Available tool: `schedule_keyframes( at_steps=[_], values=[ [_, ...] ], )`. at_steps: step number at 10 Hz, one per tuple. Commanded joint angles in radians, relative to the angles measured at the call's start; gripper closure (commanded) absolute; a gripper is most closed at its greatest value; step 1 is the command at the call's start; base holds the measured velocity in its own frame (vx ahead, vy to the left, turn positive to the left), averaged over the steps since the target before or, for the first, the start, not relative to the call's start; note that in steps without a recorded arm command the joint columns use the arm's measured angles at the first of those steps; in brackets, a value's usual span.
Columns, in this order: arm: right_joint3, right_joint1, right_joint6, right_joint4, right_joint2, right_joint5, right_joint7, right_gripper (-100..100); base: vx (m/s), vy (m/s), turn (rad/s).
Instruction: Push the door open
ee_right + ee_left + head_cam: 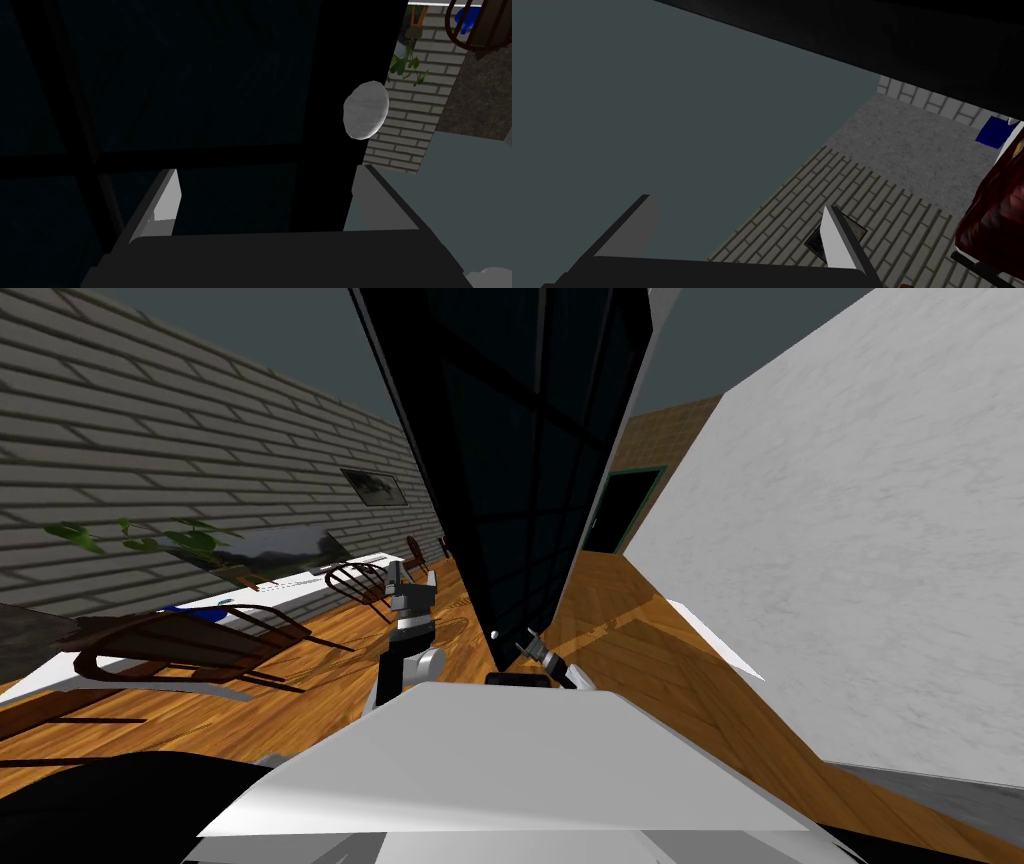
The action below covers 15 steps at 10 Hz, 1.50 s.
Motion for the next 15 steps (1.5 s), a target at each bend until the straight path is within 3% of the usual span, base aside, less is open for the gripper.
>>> schedule_keyframes(
  at_steps=[1, 6, 15],
  values=[
    [0.018, 0.016, 0.009, -0.019, -0.024, -0.006, -0.001, -100, 0.112, -0.127, 0.067],
    [0.043, 0.033, 0.019, -0.035, -0.049, -0.018, 0.003, -100, 0.025, -0.046, -0.020],
    [0.060, 0.044, 0.026, -0.045, -0.059, -0.027, 0.006, -100, 0.015, -0.008, -0.012]
  ],
)
